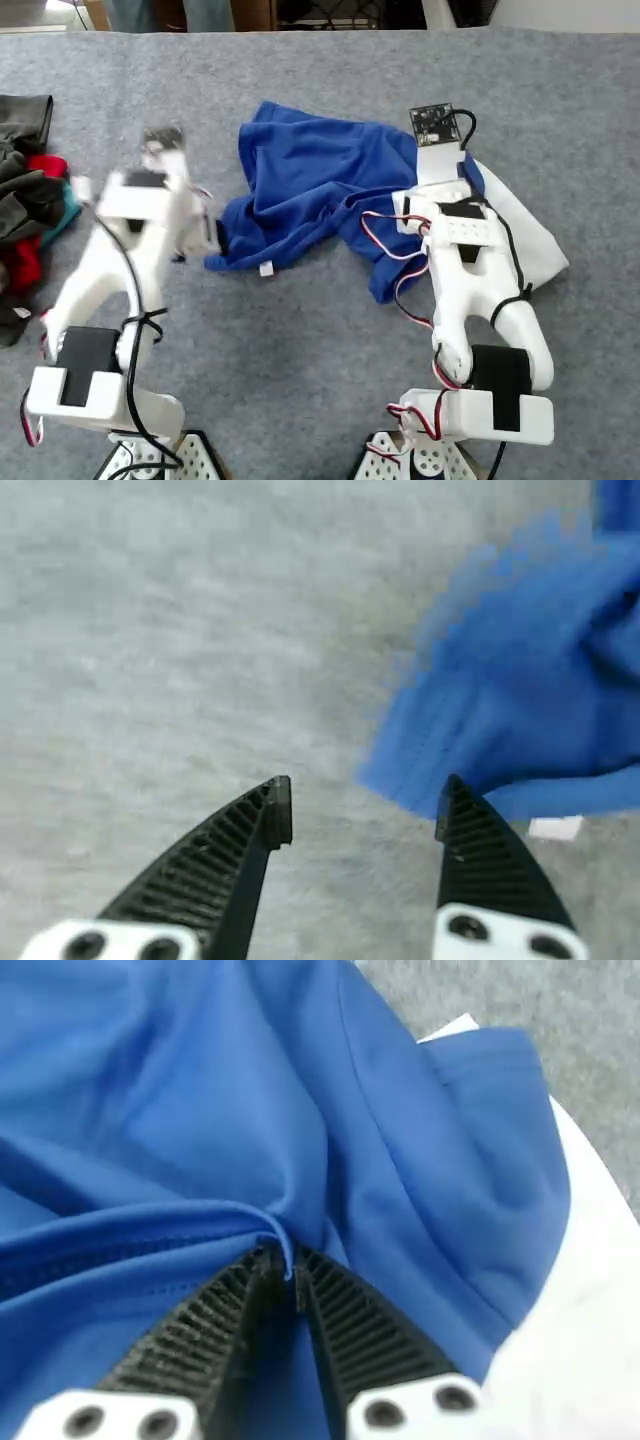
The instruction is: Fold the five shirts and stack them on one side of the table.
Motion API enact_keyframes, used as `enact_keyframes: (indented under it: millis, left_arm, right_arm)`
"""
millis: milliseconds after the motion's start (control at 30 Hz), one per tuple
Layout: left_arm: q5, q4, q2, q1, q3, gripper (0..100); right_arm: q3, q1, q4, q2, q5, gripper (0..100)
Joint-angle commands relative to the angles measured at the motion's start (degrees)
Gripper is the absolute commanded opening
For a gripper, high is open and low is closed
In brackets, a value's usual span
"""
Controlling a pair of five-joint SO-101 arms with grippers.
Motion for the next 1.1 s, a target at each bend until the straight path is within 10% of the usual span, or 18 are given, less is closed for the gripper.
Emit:
enact_keyframes:
  millis: [0, 700, 1067]
  left_arm:
    - [10.0, -10.2, -1.5, -0.4, 5.1, 26]
    - [10.4, 14.1, 38.0, 2.0, -41.6, 3]
    - [1.8, 37.3, 25.8, -15.2, -75.0, 3]
  right_arm:
    - [-2.3, 1.3, -0.8, 0.1, -0.7, 1.4]
    - [-1.8, 1.2, 2.4, -4.7, -0.5, 1.4]
    - [-8.4, 1.1, 21.7, -30.2, 1.7, 1.4]
